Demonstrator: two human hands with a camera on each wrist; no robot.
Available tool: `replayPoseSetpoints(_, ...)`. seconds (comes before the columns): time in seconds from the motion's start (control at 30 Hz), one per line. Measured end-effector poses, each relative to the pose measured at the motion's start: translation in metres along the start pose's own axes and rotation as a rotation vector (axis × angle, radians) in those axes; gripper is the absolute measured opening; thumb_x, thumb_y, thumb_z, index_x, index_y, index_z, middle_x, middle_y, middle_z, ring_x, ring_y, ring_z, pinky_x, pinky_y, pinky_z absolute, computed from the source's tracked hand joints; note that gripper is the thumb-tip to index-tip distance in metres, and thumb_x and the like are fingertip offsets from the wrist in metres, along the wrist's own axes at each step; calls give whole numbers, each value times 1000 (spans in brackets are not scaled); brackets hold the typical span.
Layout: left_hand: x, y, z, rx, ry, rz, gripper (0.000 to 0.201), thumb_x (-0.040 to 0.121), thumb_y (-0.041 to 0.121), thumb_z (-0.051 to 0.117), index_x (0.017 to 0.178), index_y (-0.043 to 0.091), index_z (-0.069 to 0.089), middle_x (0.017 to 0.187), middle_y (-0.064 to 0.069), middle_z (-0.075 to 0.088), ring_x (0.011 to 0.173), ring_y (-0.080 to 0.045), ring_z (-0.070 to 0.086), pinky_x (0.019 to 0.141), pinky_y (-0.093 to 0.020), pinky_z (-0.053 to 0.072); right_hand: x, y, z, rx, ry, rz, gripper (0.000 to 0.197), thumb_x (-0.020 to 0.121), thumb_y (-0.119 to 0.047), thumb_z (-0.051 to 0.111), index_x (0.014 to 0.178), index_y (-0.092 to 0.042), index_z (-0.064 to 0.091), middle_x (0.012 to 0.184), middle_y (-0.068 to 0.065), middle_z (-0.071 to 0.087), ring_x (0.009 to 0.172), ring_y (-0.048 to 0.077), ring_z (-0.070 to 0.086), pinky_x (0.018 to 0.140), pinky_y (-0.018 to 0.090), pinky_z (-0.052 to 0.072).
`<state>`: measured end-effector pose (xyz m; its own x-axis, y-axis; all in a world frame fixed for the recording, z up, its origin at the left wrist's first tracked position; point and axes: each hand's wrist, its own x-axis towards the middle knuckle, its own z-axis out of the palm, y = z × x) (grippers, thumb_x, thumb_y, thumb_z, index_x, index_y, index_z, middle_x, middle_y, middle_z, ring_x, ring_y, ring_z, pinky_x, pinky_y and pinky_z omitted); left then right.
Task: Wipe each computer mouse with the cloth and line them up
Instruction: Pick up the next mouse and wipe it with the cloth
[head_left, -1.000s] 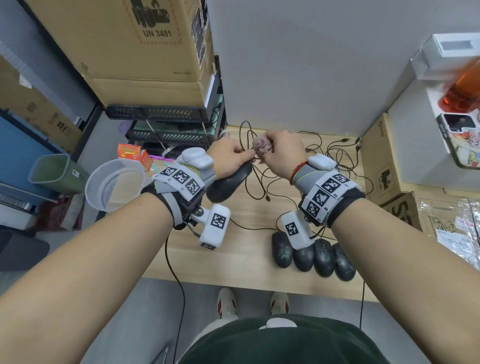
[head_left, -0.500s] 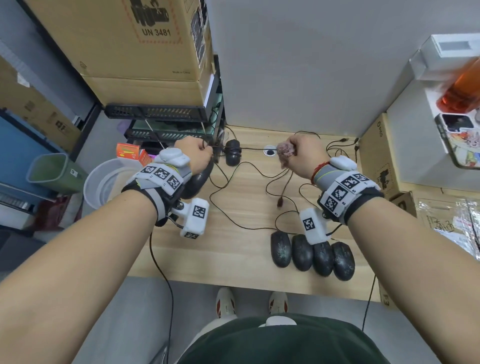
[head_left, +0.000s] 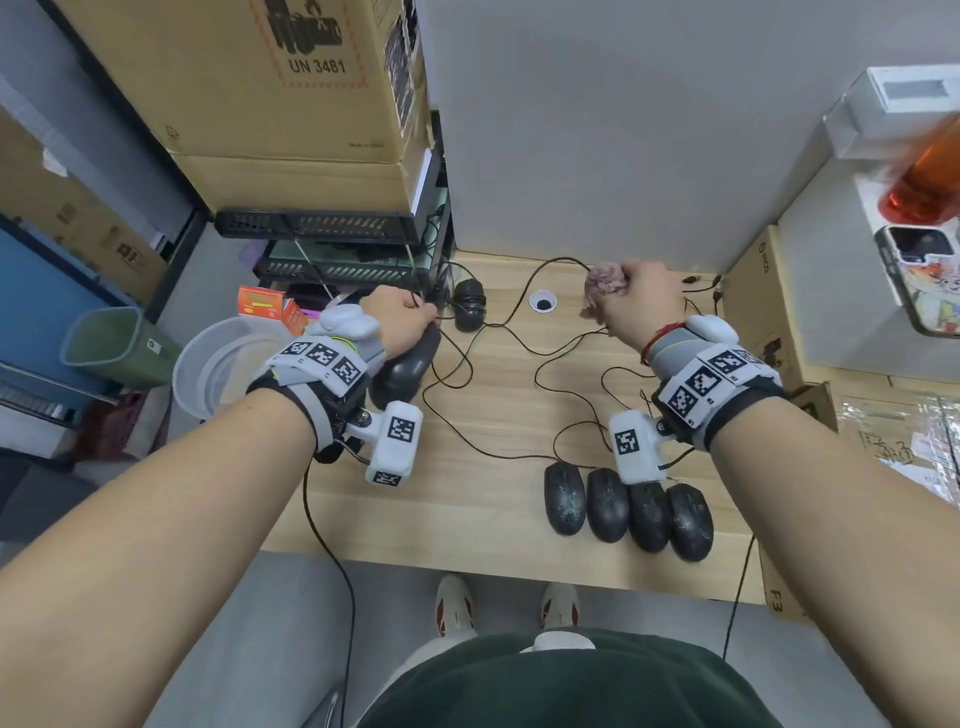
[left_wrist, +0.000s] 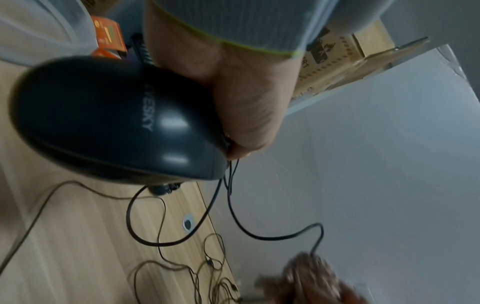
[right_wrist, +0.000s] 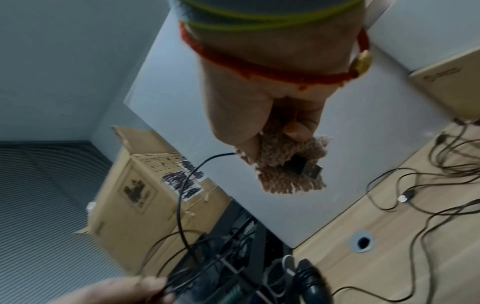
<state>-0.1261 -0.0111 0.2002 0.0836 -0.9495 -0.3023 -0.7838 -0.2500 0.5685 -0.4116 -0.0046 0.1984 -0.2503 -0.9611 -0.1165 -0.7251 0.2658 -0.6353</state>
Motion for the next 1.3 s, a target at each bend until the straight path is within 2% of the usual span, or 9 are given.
replayPoseSetpoints(0.17, -9, 29, 21, -89, -39, 93, 33, 92, 38, 65, 69, 15, 69, 81, -5, 67, 78, -21, 57, 66, -28, 37, -19, -36, 19, 4, -71, -214, 14, 85, -29, 65, 86, -16, 71, 79, 4, 74, 78, 28, 69, 72, 40, 58)
replayPoseSetpoints(0.33, -14, 52, 21, -223, -101, 164, 45, 98, 34, 61, 55, 21, 56, 59, 3, 51, 62, -14, 43, 60, -29, 32, -24, -49, 31, -103, -73, -375, 23, 93, -36, 58, 93, -16, 70, 82, 4, 71, 82, 27, 63, 72, 34, 50)
replayPoseSetpoints(0.47, -13, 55, 20, -346, -124, 57, 42, 101, 45, 50, 78, 13, 66, 82, -6, 64, 79, -22, 55, 75, -32, 39, -21, -48, 36, -144, -59, -378, 20, 93, -32, 58, 77, -21, 57, 74, -2, 63, 80, 29, 63, 65, 30, 41)
replayPoseSetpoints(0.57, -14, 51, 21, -330, -165, 90, 60, 91, 63, 57, 67, 9, 64, 71, -2, 62, 67, -18, 55, 70, -31, 40, -22, -48, 37, -147, -71, -393, 17, 93, -35, 58, 79, -25, 60, 75, -2, 63, 79, 28, 61, 65, 28, 37)
replayPoseSetpoints(0.67, -15, 45, 22, -183, -151, 160, 50, 89, 48, 69, 63, 6, 62, 61, -2, 53, 60, -15, 47, 62, -29, 36, -21, -47, 38, -149, -83, -424, 13, 92, -33, 59, 88, -23, 67, 82, 0, 70, 84, 29, 65, 68, 31, 46)
replayPoseSetpoints(0.83, -13, 41, 24, -148, -99, 202, 59, 98, 51, 52, 87, -5, 67, 75, -16, 60, 68, -19, 47, 68, -32, 37, -16, -44, 35, -186, -94, -419, 15, 94, -35, 57, 88, -22, 64, 83, 4, 68, 84, 32, 62, 65, 29, 35)
replayPoseSetpoints(1.07, -13, 42, 27, -148, -82, 228, 57, 105, 45, 42, 89, -5, 65, 89, -21, 68, 78, -28, 55, 77, -36, 44, -16, -42, 21, -222, -117, -420, 19, 94, -35, 57, 94, -18, 65, 80, 2, 64, 77, 29, 55, 64, 31, 39)
replayPoseSetpoints(1.2, -16, 41, 26, -169, -103, 208, 52, 106, 40, 44, 65, 9, 53, 62, -2, 49, 61, -15, 41, 64, -32, 32, -15, -35, 15, -292, -149, -454, 15, 91, -25, 57, 103, -17, 64, 96, 9, 70, 90, 35, 60, 67, 33, 41)
replayPoseSetpoints(1.3, -19, 44, 29, -177, -125, 209, 50, 106, 40, 44, 63, 18, 55, 60, 5, 47, 58, -12, 40, 62, -31, 31, -15, -33, 15, -321, -166, -438, 16, 90, -24, 58, 104, -19, 63, 99, 9, 71, 95, 37, 61, 69, 35, 44)
